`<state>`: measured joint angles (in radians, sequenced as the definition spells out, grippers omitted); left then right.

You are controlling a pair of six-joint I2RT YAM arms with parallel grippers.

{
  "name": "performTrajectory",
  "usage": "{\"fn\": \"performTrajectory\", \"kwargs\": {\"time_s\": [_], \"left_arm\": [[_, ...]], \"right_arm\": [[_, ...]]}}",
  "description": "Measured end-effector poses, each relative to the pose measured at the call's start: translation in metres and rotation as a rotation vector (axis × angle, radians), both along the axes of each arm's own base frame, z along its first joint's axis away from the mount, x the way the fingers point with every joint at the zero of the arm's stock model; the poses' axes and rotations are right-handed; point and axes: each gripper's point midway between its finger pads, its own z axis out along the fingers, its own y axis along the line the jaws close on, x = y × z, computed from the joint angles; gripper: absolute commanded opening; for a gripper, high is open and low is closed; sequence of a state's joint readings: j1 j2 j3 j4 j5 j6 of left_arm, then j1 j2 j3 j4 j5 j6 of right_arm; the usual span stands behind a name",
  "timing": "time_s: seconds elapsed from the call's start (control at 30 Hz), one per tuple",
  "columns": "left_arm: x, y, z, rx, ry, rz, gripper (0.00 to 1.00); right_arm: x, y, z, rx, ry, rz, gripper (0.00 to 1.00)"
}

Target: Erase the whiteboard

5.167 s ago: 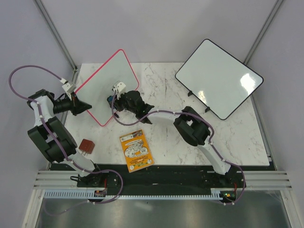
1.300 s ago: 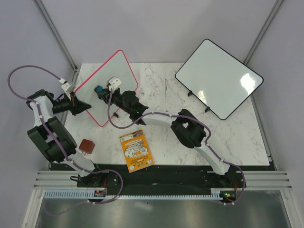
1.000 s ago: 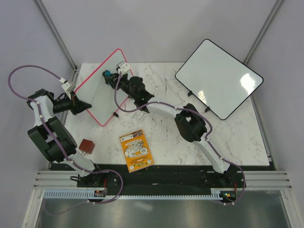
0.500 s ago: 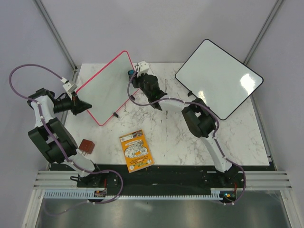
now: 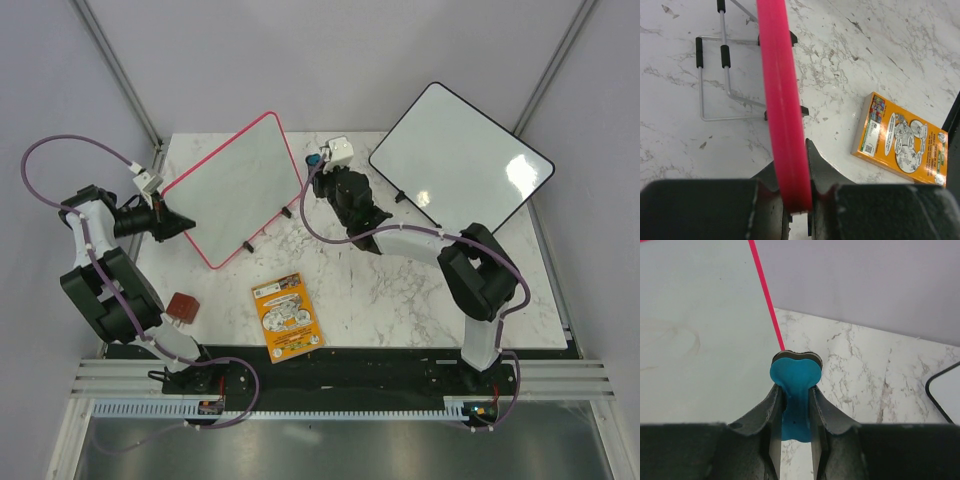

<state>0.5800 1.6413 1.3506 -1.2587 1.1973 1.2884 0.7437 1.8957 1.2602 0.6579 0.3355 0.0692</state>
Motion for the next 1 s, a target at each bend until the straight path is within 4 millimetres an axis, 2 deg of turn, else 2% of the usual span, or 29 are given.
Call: {"fn": "performTrajectory", "kwargs": {"time_s": [0.1,0.23,0.33,0.47,0.6,0.63,0.8,1.0], "left_arm": [[-0.003,-0.001,0.0,-0.028,0.041,0.019,0.02],[-0.008,-0.002,0.0,-0.075,0.109,0.053,0.02],[-0.01,-0.001,-0.001,-0.108,0.148,0.081,0.02],[-0.01,0.003,-0.005,-0.139,0.18,0.116,0.02],[-0.009,0.008,-0.011,-0.166,0.202,0.141,0.02],[-0.008,0.009,-0.014,-0.176,0.208,0.145,0.02],[-0.003,0.015,-0.025,-0.22,0.23,0.159,0.09],[0.003,0.018,-0.033,-0.274,0.25,0.168,0.14]], "right_arm": [[-0.007,-0.007,-0.016,-0.015,0.037,-0.008,0.0],[-0.014,-0.013,-0.056,-0.069,0.126,-0.008,0.0],[-0.02,-0.017,-0.078,-0.077,0.174,-0.011,0.0],[-0.023,-0.017,-0.098,-0.083,0.226,-0.012,0.0],[-0.025,-0.016,-0.12,-0.093,0.278,-0.014,0.06],[-0.025,-0.015,-0.125,-0.097,0.292,-0.015,0.12],[-0.025,-0.01,-0.139,-0.1,0.337,-0.003,0.29],[-0.021,0.0,-0.142,-0.081,0.359,0.01,0.34]]}}
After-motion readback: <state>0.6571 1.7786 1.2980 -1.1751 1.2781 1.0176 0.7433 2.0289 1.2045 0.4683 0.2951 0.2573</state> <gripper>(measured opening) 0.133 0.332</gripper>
